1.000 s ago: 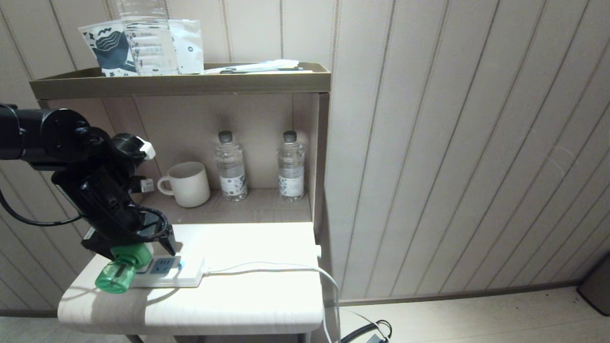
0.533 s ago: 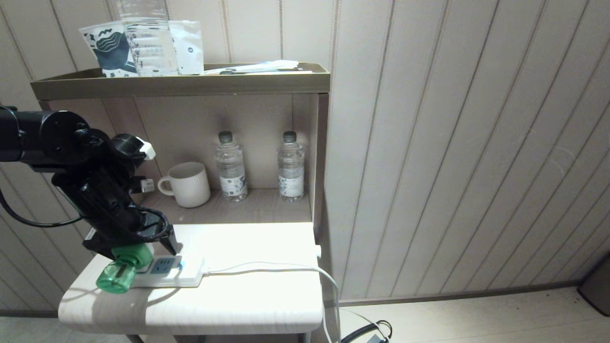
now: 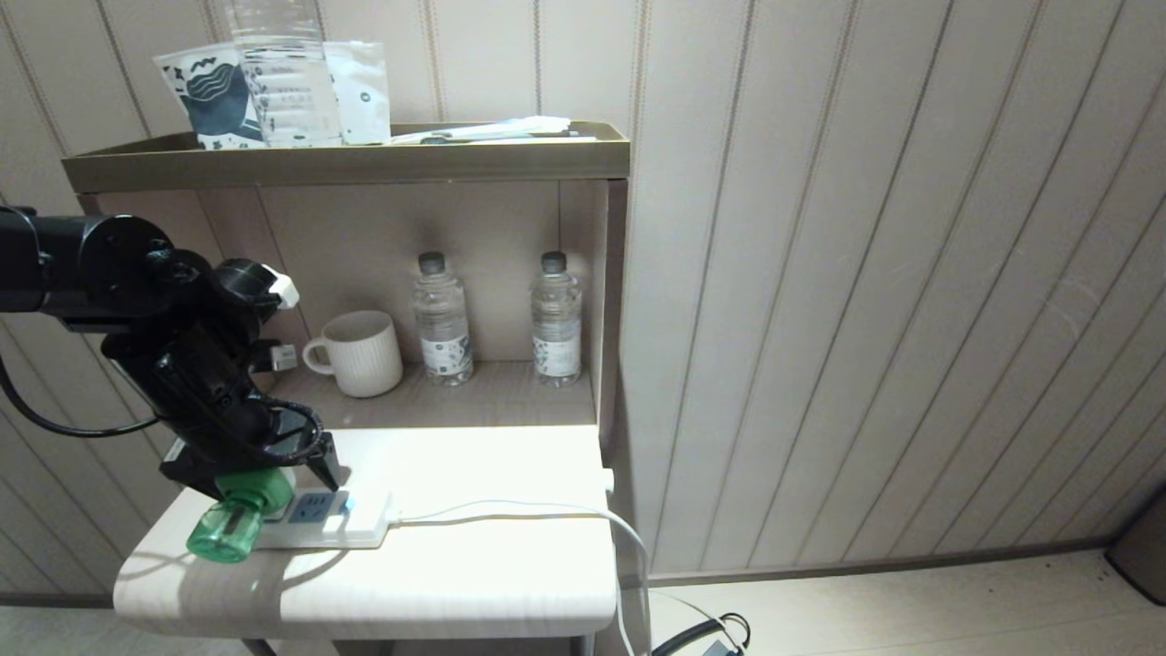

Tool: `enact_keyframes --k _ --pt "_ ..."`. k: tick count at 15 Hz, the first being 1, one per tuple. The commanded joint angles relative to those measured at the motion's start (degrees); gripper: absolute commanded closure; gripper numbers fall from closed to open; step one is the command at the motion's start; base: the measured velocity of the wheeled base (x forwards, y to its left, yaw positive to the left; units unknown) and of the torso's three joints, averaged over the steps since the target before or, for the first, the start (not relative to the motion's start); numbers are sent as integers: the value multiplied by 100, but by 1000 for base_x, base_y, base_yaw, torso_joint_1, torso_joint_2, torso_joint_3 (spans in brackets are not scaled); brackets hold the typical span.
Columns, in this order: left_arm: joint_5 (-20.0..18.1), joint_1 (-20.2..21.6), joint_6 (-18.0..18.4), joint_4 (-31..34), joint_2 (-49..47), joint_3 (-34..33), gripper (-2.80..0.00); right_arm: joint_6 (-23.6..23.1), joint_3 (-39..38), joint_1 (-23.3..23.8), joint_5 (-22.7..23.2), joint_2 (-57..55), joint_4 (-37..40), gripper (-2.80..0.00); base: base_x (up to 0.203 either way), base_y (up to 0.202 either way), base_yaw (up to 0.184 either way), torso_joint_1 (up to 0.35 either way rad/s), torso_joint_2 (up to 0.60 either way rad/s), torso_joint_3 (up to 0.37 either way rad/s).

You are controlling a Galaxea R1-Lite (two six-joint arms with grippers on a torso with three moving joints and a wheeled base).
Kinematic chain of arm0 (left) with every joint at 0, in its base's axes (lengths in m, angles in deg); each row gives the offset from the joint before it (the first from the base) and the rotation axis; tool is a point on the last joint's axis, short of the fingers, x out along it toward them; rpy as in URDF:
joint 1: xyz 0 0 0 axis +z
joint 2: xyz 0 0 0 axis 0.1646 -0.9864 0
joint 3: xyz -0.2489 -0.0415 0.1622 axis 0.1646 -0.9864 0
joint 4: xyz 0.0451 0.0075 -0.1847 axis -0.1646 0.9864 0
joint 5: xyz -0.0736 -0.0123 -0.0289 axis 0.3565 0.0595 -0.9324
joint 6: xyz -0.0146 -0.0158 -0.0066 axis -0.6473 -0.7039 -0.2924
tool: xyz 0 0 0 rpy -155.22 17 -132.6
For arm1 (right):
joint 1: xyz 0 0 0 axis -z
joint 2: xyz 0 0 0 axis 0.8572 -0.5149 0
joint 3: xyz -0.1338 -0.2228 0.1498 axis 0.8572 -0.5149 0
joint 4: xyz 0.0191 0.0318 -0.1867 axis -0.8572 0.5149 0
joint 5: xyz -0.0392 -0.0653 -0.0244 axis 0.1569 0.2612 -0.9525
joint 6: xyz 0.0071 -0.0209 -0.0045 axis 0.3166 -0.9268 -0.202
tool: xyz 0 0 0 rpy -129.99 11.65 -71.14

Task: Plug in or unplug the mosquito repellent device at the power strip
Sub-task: Hold the socket with your right hand and unplug it with your left hand

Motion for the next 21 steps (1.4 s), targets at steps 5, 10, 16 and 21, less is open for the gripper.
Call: enact_keyframes --k 5,10,16,21 --pt "11 14 -8 -6 -267 80 -280 -4 1 -2 0 -2 4 0 0 0 0 0 0 0" --pt "13 21 -8 -42 -319 88 -280 -4 1 -2 0 -2 4 0 0 0 0 0 0 0" --pt "4 21 -51 -34 -81 97 -280 -4 1 -2 0 -2 4 0 0 0 0 0 0 0" --pt "4 25 -59 -20 244 45 -280 -4 1 -2 0 -2 4 0 0 0 0 0 0 0"
